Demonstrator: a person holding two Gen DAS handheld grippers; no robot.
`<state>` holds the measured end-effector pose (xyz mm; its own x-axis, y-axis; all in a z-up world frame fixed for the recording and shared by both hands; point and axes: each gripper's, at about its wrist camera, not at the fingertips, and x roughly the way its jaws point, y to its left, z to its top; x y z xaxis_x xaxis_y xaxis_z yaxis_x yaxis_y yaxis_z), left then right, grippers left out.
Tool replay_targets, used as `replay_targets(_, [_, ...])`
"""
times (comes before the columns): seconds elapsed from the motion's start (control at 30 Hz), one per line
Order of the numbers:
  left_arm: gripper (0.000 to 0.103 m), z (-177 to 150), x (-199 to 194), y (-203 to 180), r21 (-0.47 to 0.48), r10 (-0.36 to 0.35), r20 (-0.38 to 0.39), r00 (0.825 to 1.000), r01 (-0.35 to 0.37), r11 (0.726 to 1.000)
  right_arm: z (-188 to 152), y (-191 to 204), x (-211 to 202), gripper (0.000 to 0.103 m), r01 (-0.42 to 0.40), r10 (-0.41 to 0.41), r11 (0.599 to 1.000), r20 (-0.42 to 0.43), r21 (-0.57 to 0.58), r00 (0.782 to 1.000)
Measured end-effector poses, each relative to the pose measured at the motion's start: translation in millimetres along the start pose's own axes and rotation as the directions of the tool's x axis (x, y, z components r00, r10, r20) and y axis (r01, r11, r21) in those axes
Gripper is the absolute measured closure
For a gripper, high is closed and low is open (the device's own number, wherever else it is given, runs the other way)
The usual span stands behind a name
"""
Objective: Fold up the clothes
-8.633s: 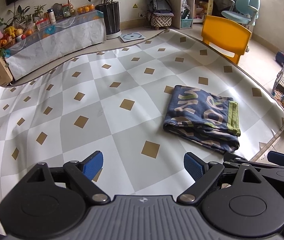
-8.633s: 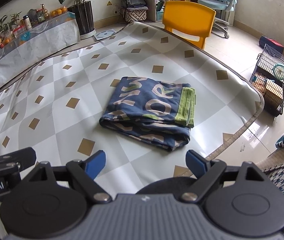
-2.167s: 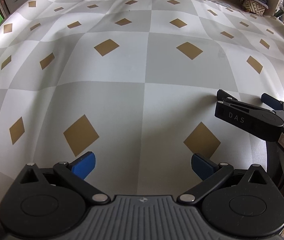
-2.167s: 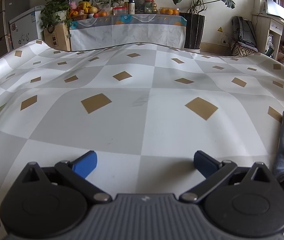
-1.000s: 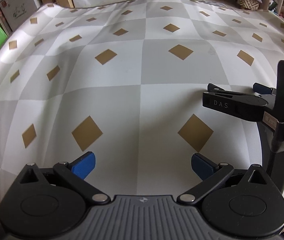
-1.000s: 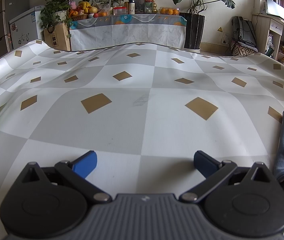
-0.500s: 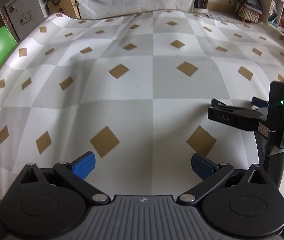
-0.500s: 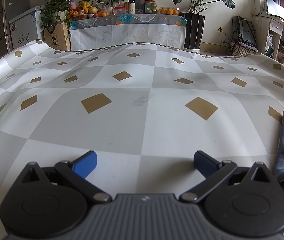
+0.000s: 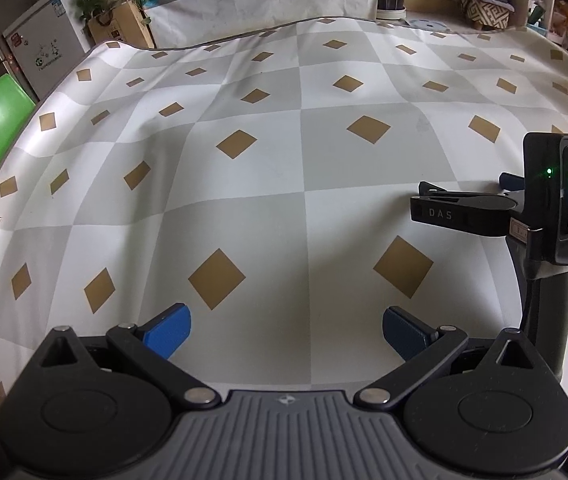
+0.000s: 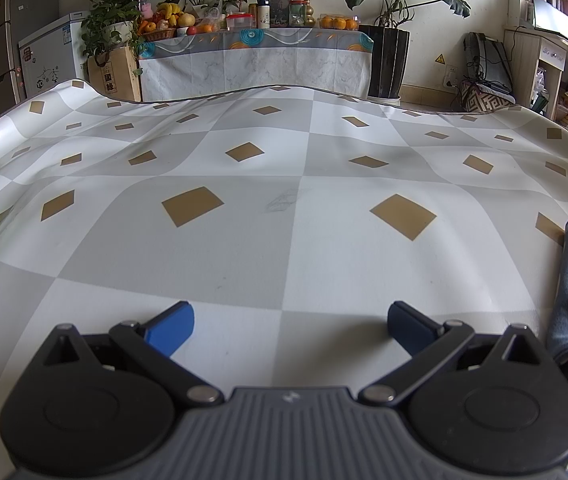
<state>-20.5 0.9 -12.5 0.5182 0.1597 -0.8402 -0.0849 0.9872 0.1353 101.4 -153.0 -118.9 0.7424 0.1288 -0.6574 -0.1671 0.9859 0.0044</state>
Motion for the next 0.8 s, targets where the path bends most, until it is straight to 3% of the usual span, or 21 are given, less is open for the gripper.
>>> replay_targets(0.33, [0.001, 2, -9, 9, -0.020, -0.018, 0.022, 1.000, 0.018, 1.000, 0, 1, 0, 0.000, 0.000, 0.000, 1.000, 0.000, 0.000, 1.000])
replay_targets(0.67, [0.001, 7, -16, 13, -0.066, -0.110, 0.039, 0.993, 0.112, 0.992, 0, 0, 0, 0.000, 0.000, 0.000, 1.000, 0.000, 0.000, 1.000])
replay_targets(0.8, [0.001, 6, -20, 12, -0.044, -0.107, 0.049, 0.993, 0.109, 0.993, 0, 0, 0, 0.000, 0.000, 0.000, 1.000, 0.000, 0.000, 1.000])
